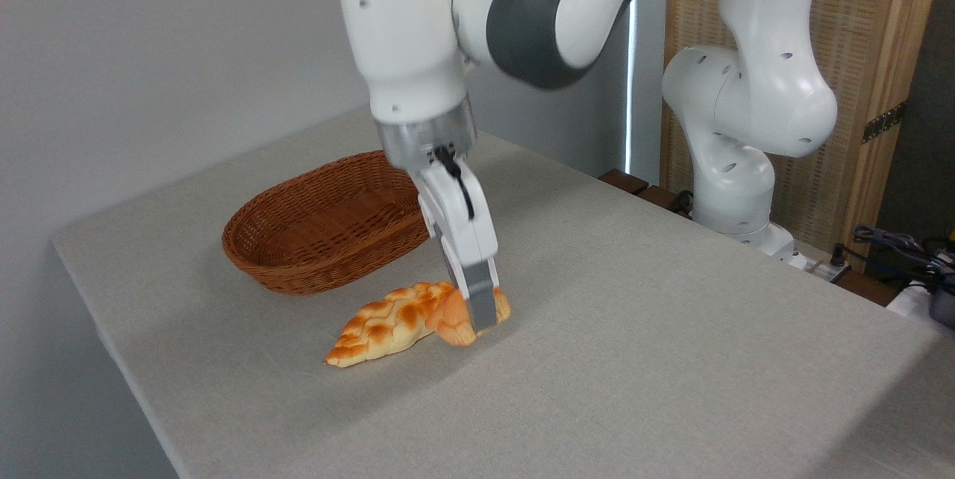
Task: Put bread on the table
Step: 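Carry the bun out of the basket and lower it beside the braided roll, then open the gripper to release the bun and raise it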
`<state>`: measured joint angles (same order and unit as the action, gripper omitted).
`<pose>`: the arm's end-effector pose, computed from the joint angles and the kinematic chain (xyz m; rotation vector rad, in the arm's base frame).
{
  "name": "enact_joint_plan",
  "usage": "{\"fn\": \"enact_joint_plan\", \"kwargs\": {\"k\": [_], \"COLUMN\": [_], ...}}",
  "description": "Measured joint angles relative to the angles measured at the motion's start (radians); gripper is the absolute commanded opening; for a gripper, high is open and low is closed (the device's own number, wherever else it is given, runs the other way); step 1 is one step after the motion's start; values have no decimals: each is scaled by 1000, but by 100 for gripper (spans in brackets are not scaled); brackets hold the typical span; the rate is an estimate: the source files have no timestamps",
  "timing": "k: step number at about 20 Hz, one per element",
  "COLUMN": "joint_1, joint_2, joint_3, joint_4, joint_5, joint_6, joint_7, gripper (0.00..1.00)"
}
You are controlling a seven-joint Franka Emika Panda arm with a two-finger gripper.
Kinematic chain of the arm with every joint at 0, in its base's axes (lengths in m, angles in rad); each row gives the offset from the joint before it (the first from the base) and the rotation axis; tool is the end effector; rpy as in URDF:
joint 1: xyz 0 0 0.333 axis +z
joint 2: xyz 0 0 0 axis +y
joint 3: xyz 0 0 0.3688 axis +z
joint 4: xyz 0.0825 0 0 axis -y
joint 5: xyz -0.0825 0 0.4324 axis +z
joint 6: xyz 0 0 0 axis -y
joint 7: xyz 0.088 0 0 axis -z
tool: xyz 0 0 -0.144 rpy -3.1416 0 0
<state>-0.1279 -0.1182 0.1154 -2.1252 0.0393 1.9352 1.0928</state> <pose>0.5428 -0.0016 0.4507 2.6432 -1.6607 -0.1152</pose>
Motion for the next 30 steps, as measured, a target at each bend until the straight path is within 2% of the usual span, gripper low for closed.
{"fn": "enact_joint_plan", "kwargs": {"k": [2, 4, 17, 21, 23, 26, 30], "joint_1": [0, -1, -1, 0, 0, 0, -4], "joint_2": [16, 22, 17, 1, -7, -17, -19], "joint_3": [0, 0, 0, 5, 12, 17, 11], "joint_4": [-21, -26, -22, 23, 76, 167, 267], "joint_5": [0, 0, 0, -1, -19, -82, -118], "joint_6": [28, 40, 41, 40, 1, -90, -132], "joint_7": [0, 0, 0, -11, -18, -46, -203], "gripper": [94, 100, 100, 100, 100, 100, 100]}}
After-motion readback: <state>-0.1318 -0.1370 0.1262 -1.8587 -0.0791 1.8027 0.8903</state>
